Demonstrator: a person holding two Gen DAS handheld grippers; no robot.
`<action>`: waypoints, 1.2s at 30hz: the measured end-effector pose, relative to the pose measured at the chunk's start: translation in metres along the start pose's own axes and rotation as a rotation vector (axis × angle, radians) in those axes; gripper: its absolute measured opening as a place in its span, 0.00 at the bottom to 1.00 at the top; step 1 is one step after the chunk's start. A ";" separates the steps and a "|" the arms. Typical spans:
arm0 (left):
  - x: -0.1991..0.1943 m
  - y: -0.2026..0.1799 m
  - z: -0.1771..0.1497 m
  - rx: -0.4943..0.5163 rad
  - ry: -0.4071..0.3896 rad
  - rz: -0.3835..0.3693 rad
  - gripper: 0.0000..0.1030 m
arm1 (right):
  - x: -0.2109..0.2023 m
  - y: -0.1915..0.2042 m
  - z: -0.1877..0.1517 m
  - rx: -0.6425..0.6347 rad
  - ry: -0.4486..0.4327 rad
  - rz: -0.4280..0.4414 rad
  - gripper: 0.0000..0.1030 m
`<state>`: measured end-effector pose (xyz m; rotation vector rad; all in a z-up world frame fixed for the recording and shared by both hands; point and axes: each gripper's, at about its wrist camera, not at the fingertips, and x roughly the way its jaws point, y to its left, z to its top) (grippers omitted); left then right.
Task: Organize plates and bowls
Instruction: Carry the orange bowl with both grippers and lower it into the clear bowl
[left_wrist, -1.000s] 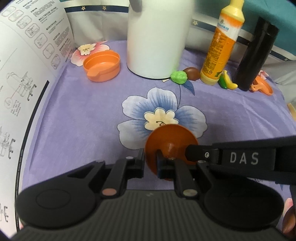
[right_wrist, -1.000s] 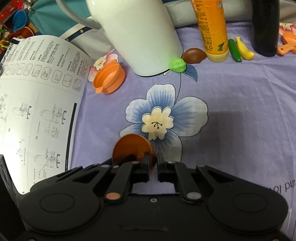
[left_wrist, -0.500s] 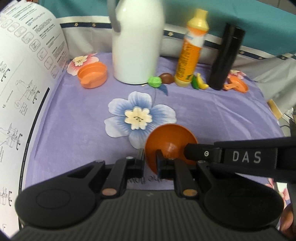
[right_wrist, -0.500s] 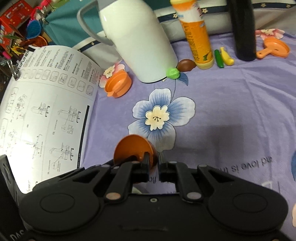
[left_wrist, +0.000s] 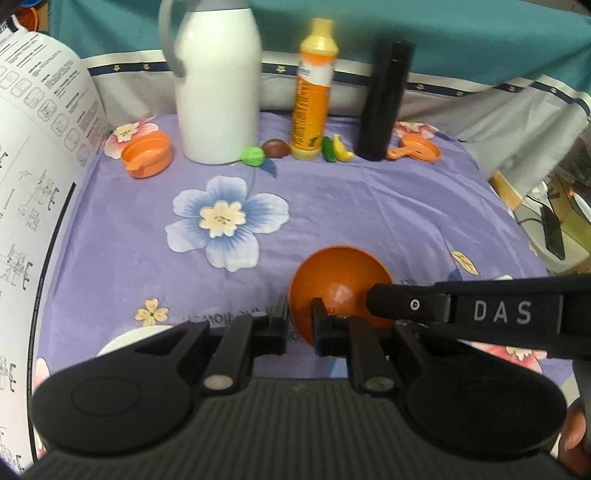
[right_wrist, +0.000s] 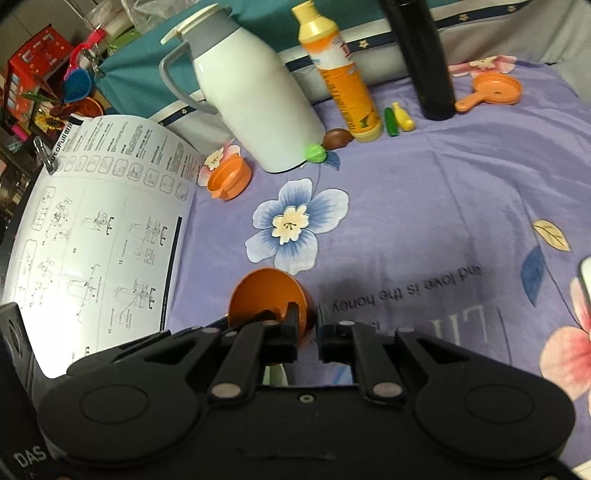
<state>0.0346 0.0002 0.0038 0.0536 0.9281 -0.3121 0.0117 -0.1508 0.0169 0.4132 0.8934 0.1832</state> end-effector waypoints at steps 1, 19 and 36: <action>-0.001 -0.003 -0.002 0.004 0.002 -0.003 0.12 | -0.003 -0.002 -0.002 0.004 -0.002 0.000 0.11; 0.012 -0.038 -0.038 0.052 0.095 -0.046 0.12 | -0.026 -0.054 -0.042 0.077 0.019 -0.024 0.11; 0.035 -0.045 -0.047 0.070 0.157 -0.045 0.12 | -0.006 -0.068 -0.053 0.109 0.068 -0.044 0.12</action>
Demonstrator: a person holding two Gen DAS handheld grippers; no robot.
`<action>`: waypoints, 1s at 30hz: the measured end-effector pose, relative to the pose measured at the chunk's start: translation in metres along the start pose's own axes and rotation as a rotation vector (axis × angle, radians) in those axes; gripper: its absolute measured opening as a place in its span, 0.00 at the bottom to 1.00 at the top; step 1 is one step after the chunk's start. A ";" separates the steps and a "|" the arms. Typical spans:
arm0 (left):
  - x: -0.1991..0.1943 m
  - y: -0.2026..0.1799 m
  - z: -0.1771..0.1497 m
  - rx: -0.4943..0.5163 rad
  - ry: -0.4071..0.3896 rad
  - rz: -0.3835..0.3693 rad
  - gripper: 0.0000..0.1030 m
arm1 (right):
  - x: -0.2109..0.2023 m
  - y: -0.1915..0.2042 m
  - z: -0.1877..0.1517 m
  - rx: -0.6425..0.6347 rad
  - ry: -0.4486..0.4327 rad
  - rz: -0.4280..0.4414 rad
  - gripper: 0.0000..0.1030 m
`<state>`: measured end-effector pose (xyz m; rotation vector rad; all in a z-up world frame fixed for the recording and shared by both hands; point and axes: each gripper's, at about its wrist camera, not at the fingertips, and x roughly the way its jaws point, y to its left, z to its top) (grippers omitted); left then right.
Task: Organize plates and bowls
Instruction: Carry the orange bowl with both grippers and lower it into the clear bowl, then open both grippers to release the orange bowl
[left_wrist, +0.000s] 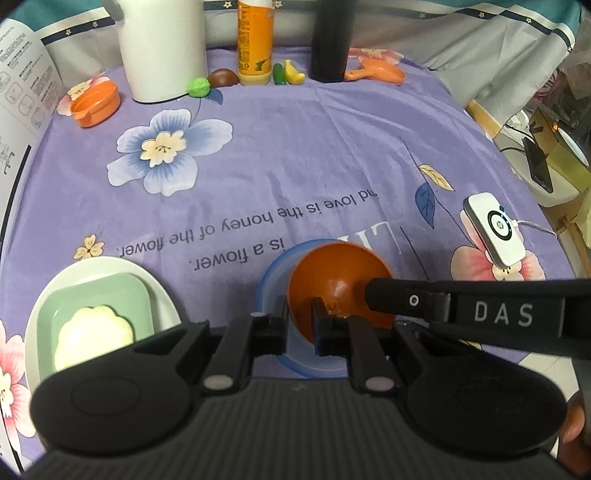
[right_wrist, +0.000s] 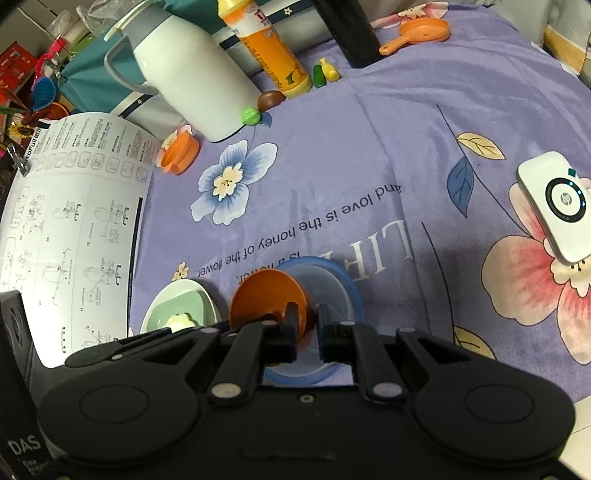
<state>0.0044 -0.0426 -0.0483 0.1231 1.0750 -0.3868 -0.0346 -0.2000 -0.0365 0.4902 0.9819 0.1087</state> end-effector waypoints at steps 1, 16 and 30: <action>0.001 0.000 0.000 0.000 0.003 0.000 0.12 | 0.001 0.000 0.000 0.002 0.002 0.000 0.12; 0.003 0.000 0.001 0.014 -0.016 0.027 0.40 | 0.007 -0.001 -0.001 -0.002 0.002 -0.012 0.40; -0.016 0.027 -0.010 -0.031 -0.091 0.076 0.96 | -0.006 -0.010 0.001 0.067 -0.037 -0.012 1.00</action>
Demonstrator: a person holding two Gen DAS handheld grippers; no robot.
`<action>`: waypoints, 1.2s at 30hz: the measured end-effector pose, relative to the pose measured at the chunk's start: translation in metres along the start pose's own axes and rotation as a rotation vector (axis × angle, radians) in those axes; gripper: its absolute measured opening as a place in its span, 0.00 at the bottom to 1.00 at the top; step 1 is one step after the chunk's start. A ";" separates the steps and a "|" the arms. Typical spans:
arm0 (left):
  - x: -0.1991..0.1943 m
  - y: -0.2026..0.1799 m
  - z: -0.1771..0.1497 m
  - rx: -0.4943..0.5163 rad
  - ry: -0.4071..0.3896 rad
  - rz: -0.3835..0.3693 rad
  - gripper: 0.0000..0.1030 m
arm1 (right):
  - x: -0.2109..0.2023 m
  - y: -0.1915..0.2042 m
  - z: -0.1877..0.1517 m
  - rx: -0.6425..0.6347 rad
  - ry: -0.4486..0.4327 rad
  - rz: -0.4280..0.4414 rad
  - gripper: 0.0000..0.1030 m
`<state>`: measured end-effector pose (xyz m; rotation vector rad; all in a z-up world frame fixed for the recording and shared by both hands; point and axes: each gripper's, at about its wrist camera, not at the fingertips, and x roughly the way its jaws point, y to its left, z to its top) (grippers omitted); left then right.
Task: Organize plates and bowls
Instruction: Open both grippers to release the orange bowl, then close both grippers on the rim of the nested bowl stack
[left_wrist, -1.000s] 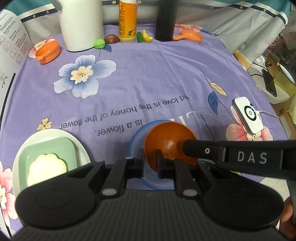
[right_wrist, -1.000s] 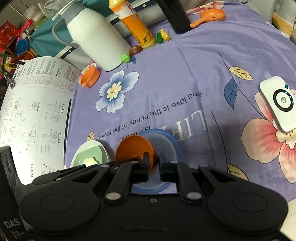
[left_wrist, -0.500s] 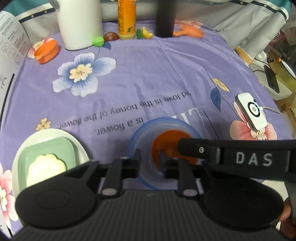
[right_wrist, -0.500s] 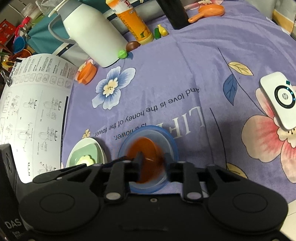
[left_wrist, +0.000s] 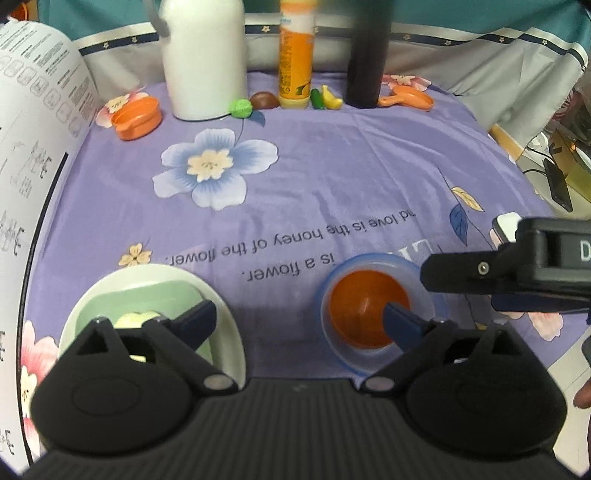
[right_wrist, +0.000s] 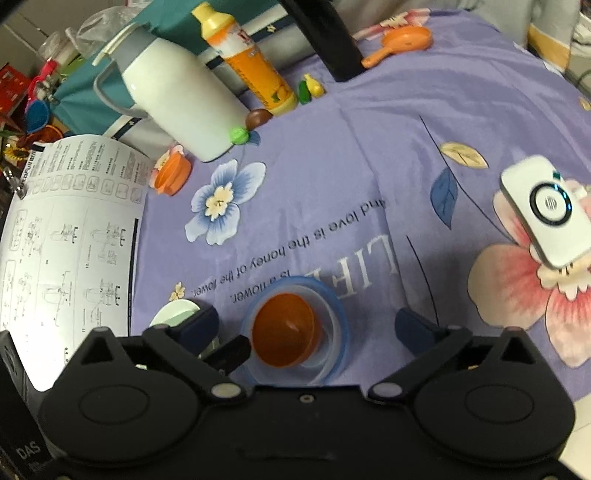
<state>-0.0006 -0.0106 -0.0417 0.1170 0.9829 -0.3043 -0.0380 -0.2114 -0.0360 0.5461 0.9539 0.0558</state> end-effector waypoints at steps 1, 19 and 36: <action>0.000 0.001 -0.001 -0.002 0.000 -0.001 0.96 | 0.001 -0.001 -0.002 0.006 0.005 -0.002 1.00; 0.002 0.015 -0.012 -0.059 -0.008 -0.057 0.98 | 0.002 -0.003 -0.018 0.029 0.036 -0.075 1.00; 0.020 0.013 -0.015 -0.054 0.011 -0.103 0.97 | 0.017 0.003 -0.012 0.034 0.035 -0.145 1.00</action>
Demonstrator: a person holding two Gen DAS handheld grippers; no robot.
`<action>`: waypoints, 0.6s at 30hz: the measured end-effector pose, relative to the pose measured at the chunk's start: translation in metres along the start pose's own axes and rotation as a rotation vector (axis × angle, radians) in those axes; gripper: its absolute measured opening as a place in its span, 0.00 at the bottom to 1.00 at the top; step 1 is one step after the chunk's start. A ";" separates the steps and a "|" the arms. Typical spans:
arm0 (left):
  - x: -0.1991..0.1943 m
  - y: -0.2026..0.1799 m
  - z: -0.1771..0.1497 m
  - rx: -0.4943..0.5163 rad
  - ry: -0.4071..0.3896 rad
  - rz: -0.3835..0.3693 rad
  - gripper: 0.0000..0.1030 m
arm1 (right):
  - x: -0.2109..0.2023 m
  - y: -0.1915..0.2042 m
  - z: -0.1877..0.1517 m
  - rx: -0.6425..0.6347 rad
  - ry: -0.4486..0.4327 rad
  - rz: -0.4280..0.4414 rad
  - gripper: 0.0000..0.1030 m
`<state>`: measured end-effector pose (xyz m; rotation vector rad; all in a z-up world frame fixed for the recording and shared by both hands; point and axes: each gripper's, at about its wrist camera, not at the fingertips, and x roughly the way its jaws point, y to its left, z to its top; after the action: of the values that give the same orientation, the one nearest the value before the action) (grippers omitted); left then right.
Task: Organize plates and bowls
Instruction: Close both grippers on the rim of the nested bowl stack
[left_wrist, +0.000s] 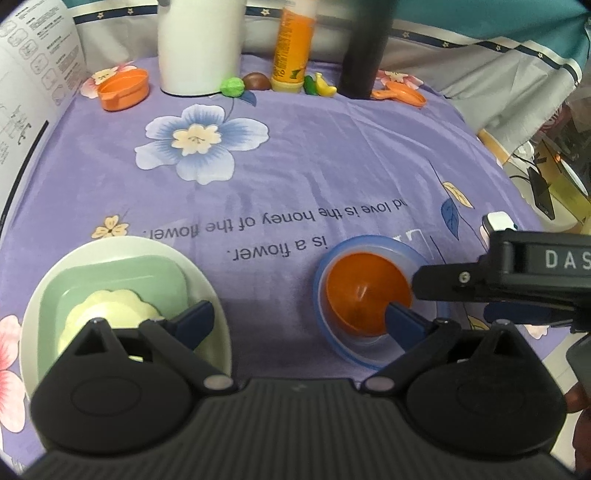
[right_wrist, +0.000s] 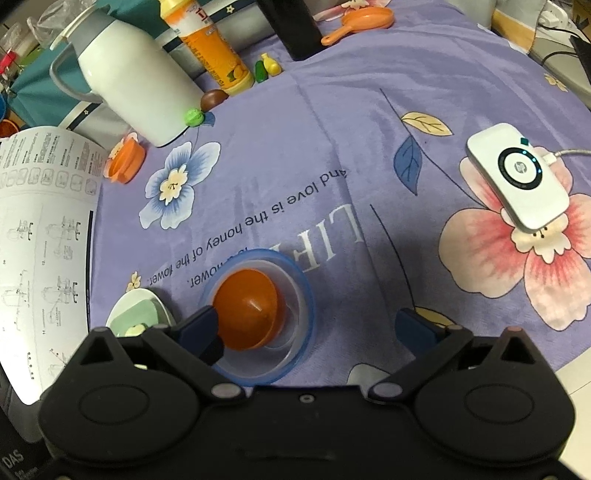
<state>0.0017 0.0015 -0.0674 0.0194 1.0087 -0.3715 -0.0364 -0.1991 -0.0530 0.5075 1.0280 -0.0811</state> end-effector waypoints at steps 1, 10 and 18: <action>0.002 -0.001 0.000 0.003 0.004 -0.002 0.95 | 0.001 0.001 0.000 -0.004 0.002 0.000 0.99; 0.017 -0.005 0.002 0.003 0.035 -0.027 0.78 | 0.013 0.012 0.005 -0.055 0.012 0.014 0.76; 0.027 -0.007 0.003 -0.010 0.062 -0.044 0.71 | 0.019 0.017 0.005 -0.092 0.025 0.020 0.58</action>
<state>0.0150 -0.0133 -0.0874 -0.0010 1.0735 -0.4082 -0.0175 -0.1826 -0.0604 0.4356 1.0455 -0.0095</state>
